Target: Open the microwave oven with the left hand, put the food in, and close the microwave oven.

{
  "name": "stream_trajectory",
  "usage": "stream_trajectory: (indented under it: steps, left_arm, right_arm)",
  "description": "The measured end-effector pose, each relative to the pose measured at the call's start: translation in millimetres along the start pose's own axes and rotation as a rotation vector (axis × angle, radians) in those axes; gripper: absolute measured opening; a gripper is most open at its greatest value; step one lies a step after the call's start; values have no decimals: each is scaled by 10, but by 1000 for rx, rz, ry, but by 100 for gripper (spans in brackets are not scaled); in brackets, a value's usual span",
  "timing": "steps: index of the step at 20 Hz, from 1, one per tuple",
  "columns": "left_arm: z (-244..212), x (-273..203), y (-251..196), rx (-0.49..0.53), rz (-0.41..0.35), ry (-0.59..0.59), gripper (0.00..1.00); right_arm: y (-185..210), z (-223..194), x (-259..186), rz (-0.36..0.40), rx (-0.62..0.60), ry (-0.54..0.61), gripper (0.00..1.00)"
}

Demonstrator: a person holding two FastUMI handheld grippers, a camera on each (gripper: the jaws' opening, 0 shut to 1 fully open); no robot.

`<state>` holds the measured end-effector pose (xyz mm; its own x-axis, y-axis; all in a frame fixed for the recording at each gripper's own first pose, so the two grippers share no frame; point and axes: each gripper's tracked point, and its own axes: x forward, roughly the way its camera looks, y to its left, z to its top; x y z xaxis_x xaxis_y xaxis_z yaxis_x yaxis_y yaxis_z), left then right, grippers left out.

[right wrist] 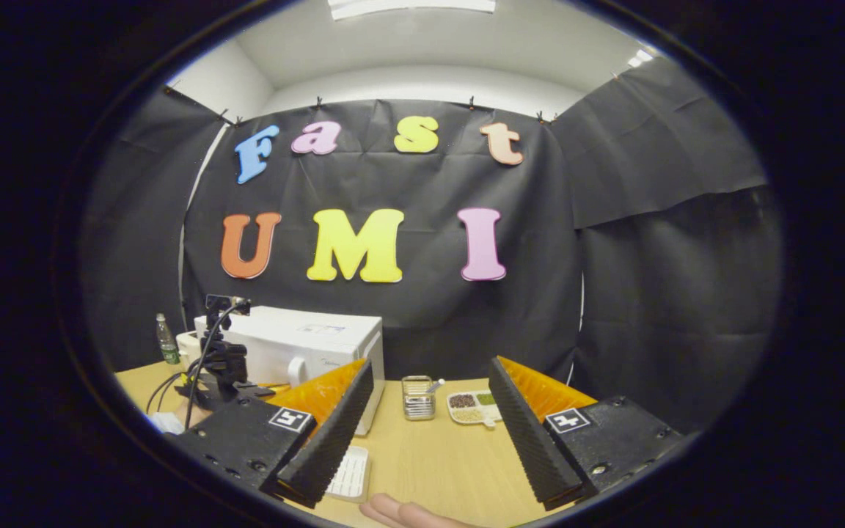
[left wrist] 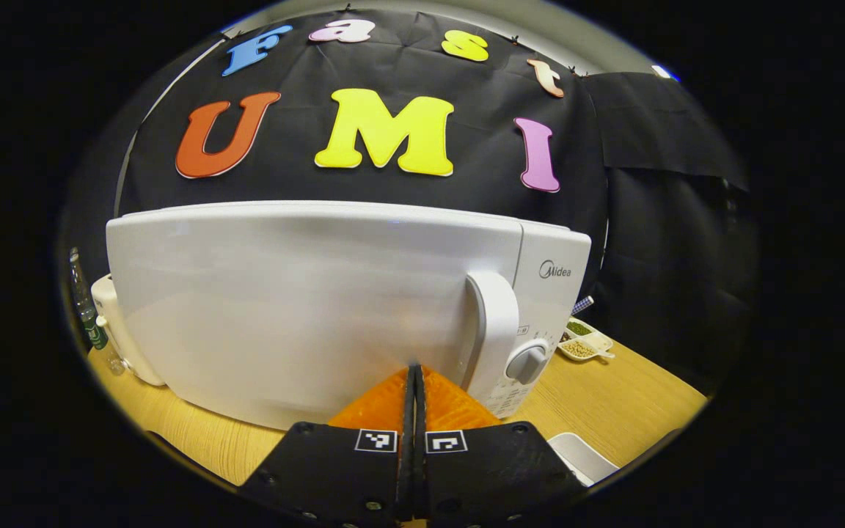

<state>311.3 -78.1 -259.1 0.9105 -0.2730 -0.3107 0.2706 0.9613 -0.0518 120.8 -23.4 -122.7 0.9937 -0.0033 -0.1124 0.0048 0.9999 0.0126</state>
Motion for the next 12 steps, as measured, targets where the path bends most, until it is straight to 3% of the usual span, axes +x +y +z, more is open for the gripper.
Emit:
stream_trajectory:
  steps: [1, 2, 3, 6, 7, 10, 12]
  left_arm:
    - [-39, -21, 27, -11, -1, 11, 0]
    - [-74, -97, -53, -33, -28, 10, 0]
    - [-53, -175, -41, -44, -28, -6, 0]
    - [18, -484, -11, -60, -31, -41, 2]
    - [71, -589, 61, -50, 1, -59, 14]
    - [218, -909, 346, 25, 133, -87, 94]
    - [291, -1132, 410, 50, 164, -93, 94]
  right_arm:
    - [19, -23, -16, -2, 2, 14, 95]
    - [26, -45, -37, -3, 3, 20, 100]
    - [38, -65, -63, -6, 1, 29, 95]
    - [74, -153, -111, -15, -12, 52, 95]
    - [85, -179, -129, -19, -8, 62, 100]
    - [161, -196, -189, -20, 16, 76, 96]
    - [225, -176, -249, -13, 24, 79, 100]
